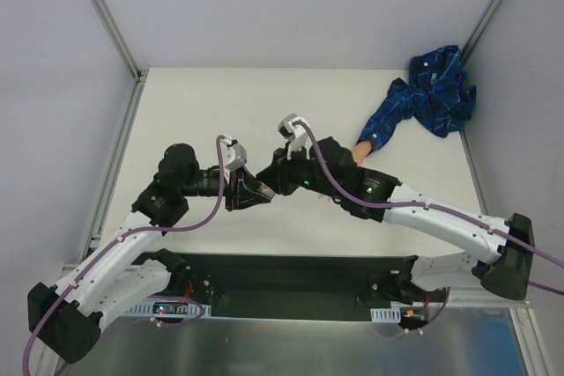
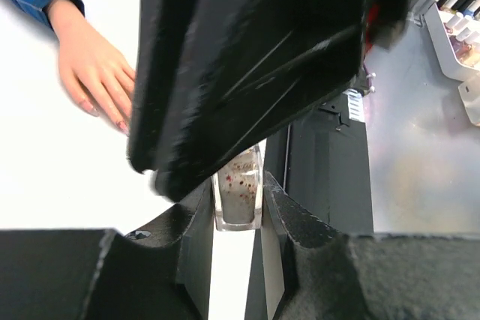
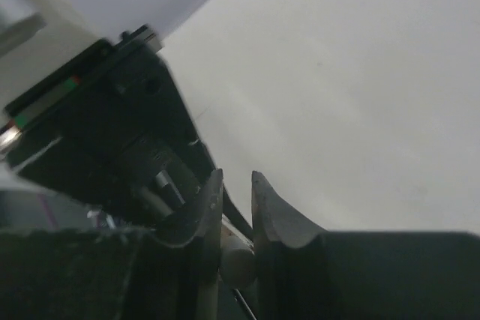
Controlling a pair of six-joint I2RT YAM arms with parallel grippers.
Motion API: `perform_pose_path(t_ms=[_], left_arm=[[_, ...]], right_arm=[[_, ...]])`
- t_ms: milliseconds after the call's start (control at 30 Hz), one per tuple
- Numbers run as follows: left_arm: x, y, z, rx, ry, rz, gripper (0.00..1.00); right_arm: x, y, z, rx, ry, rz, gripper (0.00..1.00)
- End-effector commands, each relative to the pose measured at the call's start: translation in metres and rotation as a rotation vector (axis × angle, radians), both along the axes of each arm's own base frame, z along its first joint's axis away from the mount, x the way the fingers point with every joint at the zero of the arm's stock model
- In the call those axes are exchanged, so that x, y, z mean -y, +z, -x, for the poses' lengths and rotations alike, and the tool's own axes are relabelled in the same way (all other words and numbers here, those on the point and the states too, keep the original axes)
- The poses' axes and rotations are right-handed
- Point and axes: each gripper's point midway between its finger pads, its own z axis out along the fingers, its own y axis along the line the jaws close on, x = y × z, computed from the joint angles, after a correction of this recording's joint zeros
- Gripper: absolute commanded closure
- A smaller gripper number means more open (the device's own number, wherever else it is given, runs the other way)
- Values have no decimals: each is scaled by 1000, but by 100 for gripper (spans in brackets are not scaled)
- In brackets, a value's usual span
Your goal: Paint the nails
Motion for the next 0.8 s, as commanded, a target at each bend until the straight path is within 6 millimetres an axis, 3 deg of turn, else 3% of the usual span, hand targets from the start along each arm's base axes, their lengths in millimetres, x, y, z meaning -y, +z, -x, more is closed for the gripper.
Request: perform_pose_path(t_ms=[0,33,167,333,400,433,467,533,567,600,633,733,767], left_arm=[[5,34,12,128,-99,74,100],[5,33,12,127,-99,72,100],[5,32,12,130,-100,71,100],[4,32,11,135,-89,71,100],[4,32,9,139,-79,69,100],[4,32,9,145,-76,70,100],[3,33,9,149,-72,71,100],[3,32,6,155,-55,69,100],[2,33,6,158,-49,70,100],[2,33,4,159,-42,68,100],[2,33,2,161,-27,67,100],[1,31,-2,162,-1,62,100],[1,32,-5,166,20,60,100]], right_arm=[[-10,39,48,229,629,-222,100],[-11,30,48,169,665,-214,100],[-10,29,43,149,688,-246,100],[-9,27,27,113,581,-225,99],[-6,29,11,74,450,-208,93],[-1,22,6,29,396,-178,85],[2,27,-8,24,300,-167,70],[5,20,-2,-50,246,-132,57],[10,27,-15,-38,137,-122,52],[9,28,-9,-61,97,-117,44],[20,24,-17,-71,-12,-82,41],[28,27,-10,-104,-127,-64,33],[37,28,-18,-83,-219,-48,32]])
